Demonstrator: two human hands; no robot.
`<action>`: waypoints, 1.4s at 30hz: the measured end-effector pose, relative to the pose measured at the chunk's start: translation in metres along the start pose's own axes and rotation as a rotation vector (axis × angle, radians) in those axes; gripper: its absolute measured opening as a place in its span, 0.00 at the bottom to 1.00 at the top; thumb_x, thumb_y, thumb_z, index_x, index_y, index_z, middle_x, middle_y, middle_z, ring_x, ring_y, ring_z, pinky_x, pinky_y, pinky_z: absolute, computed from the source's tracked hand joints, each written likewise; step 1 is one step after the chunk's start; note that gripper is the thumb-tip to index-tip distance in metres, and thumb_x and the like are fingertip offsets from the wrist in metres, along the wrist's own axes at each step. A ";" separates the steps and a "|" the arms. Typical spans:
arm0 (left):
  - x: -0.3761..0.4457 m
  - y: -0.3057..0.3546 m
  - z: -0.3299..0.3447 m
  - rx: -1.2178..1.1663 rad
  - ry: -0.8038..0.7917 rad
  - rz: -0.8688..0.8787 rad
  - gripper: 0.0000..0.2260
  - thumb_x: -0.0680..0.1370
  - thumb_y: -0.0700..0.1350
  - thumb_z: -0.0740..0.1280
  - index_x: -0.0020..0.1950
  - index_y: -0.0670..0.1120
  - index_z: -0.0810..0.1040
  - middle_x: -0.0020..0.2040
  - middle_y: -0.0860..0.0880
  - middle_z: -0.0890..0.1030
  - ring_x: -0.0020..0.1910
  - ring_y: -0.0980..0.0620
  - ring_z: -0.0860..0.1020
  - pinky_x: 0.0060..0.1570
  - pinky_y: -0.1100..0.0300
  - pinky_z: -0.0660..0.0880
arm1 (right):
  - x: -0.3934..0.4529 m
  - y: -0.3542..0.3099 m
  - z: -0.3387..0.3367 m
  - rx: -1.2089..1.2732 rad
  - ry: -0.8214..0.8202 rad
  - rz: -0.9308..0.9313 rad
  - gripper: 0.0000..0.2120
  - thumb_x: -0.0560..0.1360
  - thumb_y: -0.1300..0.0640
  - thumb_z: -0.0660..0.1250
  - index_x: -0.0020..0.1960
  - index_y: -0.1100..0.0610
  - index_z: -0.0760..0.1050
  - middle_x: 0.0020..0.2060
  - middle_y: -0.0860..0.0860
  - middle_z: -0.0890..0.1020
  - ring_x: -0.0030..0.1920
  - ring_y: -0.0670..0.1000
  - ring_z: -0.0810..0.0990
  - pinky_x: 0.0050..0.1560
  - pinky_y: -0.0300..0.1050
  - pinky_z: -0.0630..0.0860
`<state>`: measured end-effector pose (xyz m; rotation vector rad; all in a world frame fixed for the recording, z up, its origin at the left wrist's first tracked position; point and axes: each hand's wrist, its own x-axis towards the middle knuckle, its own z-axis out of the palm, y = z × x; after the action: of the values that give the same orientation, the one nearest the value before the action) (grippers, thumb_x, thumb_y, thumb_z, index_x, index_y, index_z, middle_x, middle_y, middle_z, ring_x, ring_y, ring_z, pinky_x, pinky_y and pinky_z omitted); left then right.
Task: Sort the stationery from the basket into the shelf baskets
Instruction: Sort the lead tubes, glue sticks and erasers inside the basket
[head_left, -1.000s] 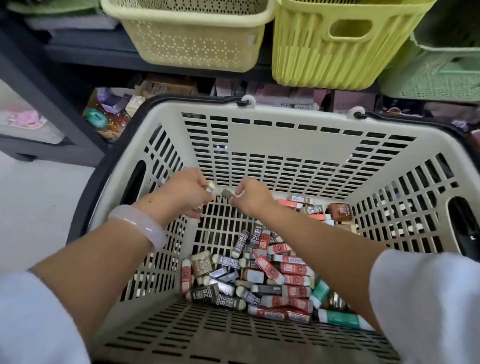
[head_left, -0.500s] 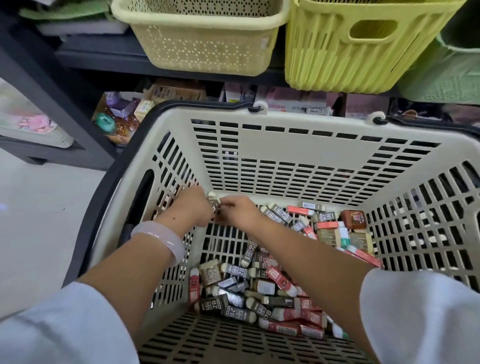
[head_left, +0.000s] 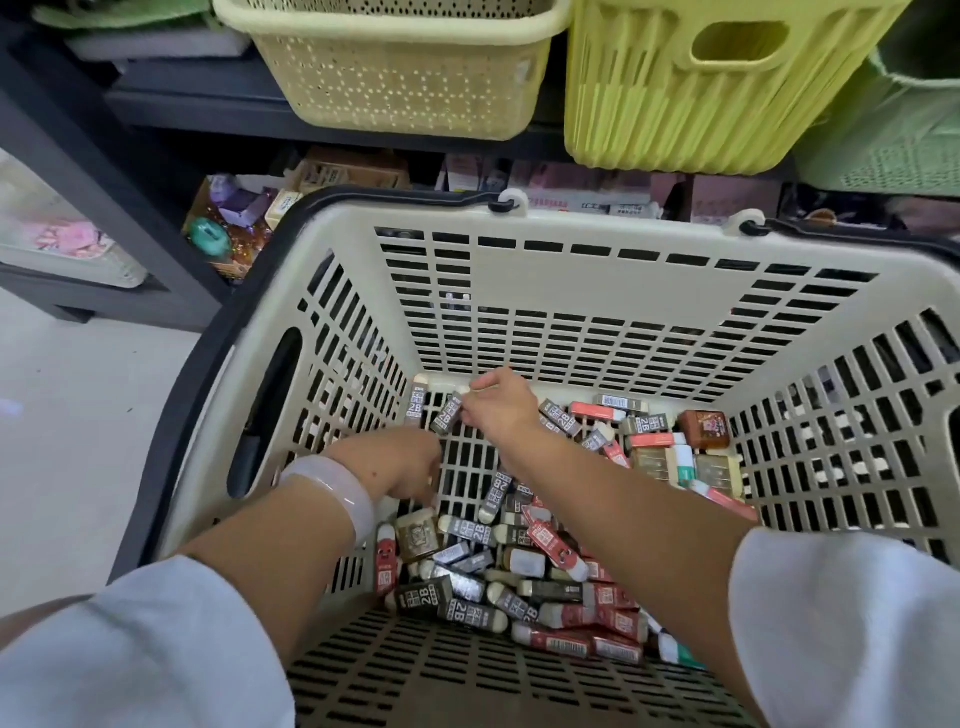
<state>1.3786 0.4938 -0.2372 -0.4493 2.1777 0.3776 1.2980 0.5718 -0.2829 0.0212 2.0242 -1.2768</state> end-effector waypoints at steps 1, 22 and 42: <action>0.000 0.001 0.003 0.027 -0.060 0.014 0.18 0.76 0.46 0.66 0.65 0.45 0.72 0.61 0.47 0.75 0.57 0.48 0.75 0.55 0.57 0.72 | 0.002 0.000 0.007 0.000 0.022 -0.005 0.08 0.73 0.64 0.64 0.41 0.52 0.69 0.49 0.57 0.80 0.44 0.53 0.80 0.49 0.46 0.79; -0.005 0.008 0.007 0.039 -0.070 0.027 0.15 0.73 0.39 0.68 0.59 0.43 0.74 0.57 0.46 0.76 0.52 0.48 0.76 0.52 0.58 0.74 | -0.012 0.009 -0.059 -1.330 -0.580 -0.707 0.16 0.75 0.53 0.66 0.61 0.57 0.74 0.57 0.54 0.71 0.58 0.53 0.72 0.58 0.45 0.70; 0.005 0.002 -0.015 -0.108 0.125 -0.121 0.13 0.75 0.37 0.66 0.60 0.40 0.73 0.57 0.45 0.77 0.49 0.51 0.76 0.48 0.61 0.75 | 0.003 0.005 -0.008 -0.278 -0.056 -0.147 0.10 0.75 0.56 0.67 0.37 0.55 0.70 0.43 0.55 0.79 0.46 0.53 0.80 0.51 0.48 0.78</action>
<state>1.3649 0.4887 -0.2320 -0.6780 2.2445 0.4110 1.2932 0.5800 -0.2861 -0.2952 2.1686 -1.0587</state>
